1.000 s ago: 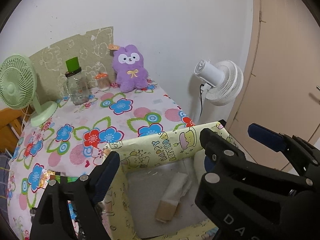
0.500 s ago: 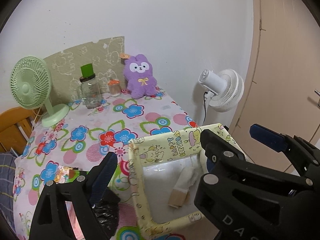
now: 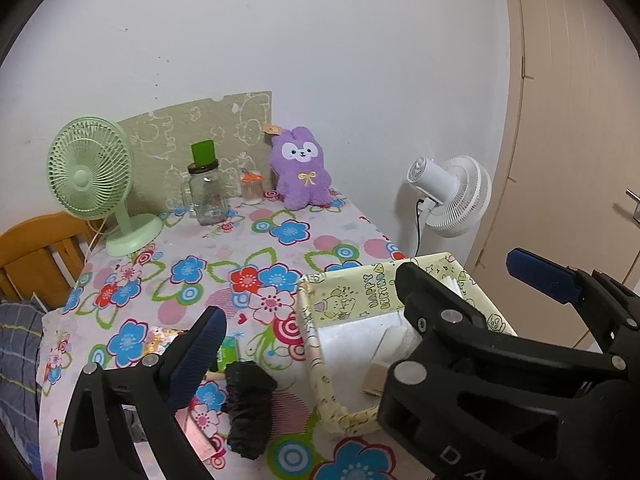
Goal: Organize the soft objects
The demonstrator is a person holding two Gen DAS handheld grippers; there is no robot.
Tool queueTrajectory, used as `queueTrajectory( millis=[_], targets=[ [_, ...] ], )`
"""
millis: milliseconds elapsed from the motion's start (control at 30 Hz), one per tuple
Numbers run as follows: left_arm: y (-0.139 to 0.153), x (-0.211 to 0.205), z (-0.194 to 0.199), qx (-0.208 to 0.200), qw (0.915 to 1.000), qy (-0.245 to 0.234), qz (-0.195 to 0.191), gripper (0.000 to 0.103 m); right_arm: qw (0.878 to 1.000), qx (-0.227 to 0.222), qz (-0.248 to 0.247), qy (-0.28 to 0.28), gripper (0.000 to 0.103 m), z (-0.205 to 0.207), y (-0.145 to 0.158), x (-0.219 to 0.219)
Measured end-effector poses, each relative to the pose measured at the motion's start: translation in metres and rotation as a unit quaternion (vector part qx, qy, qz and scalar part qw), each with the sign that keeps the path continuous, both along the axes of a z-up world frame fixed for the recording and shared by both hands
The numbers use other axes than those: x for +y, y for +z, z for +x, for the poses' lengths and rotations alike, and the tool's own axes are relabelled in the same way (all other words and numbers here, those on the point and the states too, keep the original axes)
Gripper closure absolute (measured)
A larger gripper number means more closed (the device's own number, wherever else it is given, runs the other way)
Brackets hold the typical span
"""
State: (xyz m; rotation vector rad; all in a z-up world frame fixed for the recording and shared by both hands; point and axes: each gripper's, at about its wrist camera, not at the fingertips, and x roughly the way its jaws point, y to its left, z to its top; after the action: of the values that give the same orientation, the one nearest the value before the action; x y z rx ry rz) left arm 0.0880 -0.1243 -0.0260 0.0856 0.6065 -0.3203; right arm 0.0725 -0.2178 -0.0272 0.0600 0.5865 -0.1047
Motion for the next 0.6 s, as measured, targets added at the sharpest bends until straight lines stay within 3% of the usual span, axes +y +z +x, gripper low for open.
queueTrajectory(
  millis=[600],
  targets=[
    [0.001, 0.048, -0.027, -0.017, 0.9997, 0.018, -0.006, 0.000, 0.999, -0.028, -0.020, 0.017, 0.006, -0.024, 0.004, 0.050]
  ],
)
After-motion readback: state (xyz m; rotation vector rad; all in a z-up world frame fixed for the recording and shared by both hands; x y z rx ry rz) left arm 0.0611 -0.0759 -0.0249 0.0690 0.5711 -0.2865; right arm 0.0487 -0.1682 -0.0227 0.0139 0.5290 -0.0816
